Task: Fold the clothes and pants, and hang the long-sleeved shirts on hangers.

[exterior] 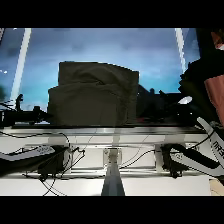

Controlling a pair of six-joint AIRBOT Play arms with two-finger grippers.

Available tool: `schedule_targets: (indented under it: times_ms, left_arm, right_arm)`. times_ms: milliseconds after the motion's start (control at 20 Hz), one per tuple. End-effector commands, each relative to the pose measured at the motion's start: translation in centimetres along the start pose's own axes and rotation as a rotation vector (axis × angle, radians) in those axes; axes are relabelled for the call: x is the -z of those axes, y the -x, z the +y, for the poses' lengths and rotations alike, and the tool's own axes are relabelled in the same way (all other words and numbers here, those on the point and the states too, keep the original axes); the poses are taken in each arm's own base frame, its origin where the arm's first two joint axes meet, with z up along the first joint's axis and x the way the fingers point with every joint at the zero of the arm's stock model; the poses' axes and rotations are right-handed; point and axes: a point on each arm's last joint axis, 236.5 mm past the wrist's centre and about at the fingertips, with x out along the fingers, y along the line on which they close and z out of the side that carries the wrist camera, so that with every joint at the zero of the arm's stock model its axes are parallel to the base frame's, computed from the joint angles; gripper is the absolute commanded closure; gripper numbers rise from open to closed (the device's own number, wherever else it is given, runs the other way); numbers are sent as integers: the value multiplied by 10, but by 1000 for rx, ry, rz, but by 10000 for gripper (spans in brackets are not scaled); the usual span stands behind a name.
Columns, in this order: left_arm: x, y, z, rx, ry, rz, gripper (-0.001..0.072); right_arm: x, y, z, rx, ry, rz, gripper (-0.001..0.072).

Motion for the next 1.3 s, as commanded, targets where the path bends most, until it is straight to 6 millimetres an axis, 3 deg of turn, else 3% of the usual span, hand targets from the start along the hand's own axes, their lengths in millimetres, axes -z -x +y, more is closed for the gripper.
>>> schedule_targets:
  times_ms: [0,150,200,300,400,550,650,750,850,950,1100,1250]
  left_arm:
    - [0,0,-2,5,-1,2,700]
    - [2,-1,-4,11,-5,13,700]
    - [3,-2,-6,12,-12,21,700]
    - [5,-6,-11,11,-32,42,700]
    - [9,-11,-19,17,-58,76,700]
    - [4,-18,-52,93,-108,82,700]
    - [-20,-6,-98,227,-185,-9,701]
    - [-55,36,-164,422,-282,-166,701]
    - [-85,100,-231,569,-418,-357,702]
    - [-95,166,-290,602,-604,-529,703]
    - [-75,263,-381,601,-858,-813,702]
    - [-22,356,-457,644,-990,-1170,702]
  right_arm:
    - [10,-31,7,-51,-78,61,262]
    - [6,-49,26,-99,-20,48,267]
    - [3,-51,33,-107,20,40,299]
    - [-6,-47,45,-113,118,22,531]
    - [-23,-39,60,-127,199,-15,688]
    - [-41,-15,104,-187,318,-35,688]
    - [-54,11,145,-234,435,-61,688]
    - [-68,50,193,-254,597,-140,688]
    - [-79,101,247,-248,778,-276,688]
    - [-76,162,305,-250,948,-450,688]
    - [-48,262,386,-273,1141,-779,688]
    - [11,349,437,-317,1266,-1068,688]
